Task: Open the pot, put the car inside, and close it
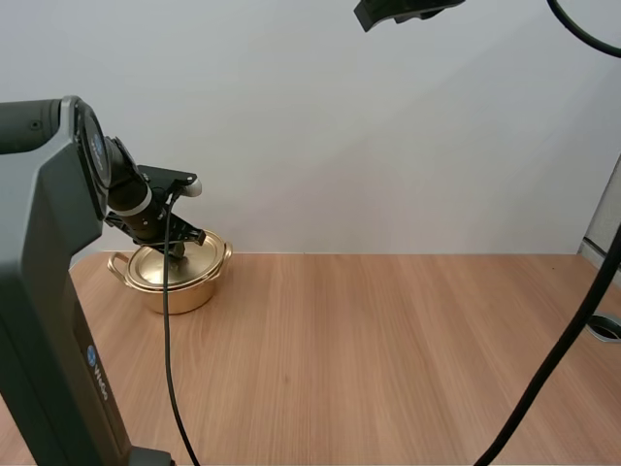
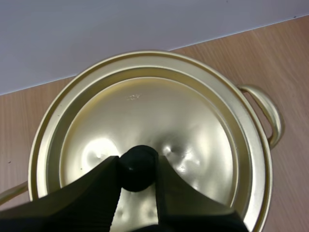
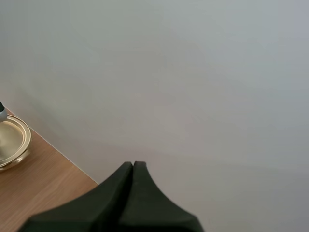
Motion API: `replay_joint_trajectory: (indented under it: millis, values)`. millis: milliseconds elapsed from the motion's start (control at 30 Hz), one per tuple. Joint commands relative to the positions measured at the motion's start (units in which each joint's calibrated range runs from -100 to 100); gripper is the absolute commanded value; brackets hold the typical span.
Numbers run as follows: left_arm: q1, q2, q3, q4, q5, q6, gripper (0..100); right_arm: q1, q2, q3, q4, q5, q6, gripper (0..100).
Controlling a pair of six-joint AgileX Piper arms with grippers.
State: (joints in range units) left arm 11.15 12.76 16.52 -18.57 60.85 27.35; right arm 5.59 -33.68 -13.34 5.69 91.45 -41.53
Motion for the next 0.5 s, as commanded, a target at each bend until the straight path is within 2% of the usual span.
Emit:
replay_joint_trajectory:
  millis: [0, 133, 200, 267, 400, 433, 467]
  values:
    - [-0.03, 0.08, -0.08, 0.08, 0.82, -0.04, 36, -0.06, 0.09, -0.04, 0.0, 0.21, 0.0, 0]
    - [-0.03, 0.08, -0.08, 0.08, 1.82, -0.04, 36, -0.06, 0.09, -0.04, 0.0, 0.21, 0.0, 0]
    - [-0.03, 0.08, -0.08, 0.08, 2.23, -0.25, 42, -0.06, 0.09, -0.04, 0.0, 0.21, 0.0, 0]
    - [-0.03, 0.08, -0.08, 0.08, 2.23, -0.6, 55, -0.06, 0.09, -0.04, 0.0, 0.21, 0.0, 0]
    - [-0.03, 0.08, -0.08, 0.08, 2.23, -0.84, 91, -0.06, 0.09, -0.04, 0.0, 0.21, 0.0, 0]
    - [-0.03, 0.08, -0.08, 0.08, 2.23, -0.84, 97, -0.06, 0.09, -0.04, 0.0, 0.21, 0.0, 0]
    - [-0.03, 0.08, -0.08, 0.08, 2.23, -0.84, 98, -0.06, 0.09, -0.04, 0.0, 0.21, 0.0, 0]
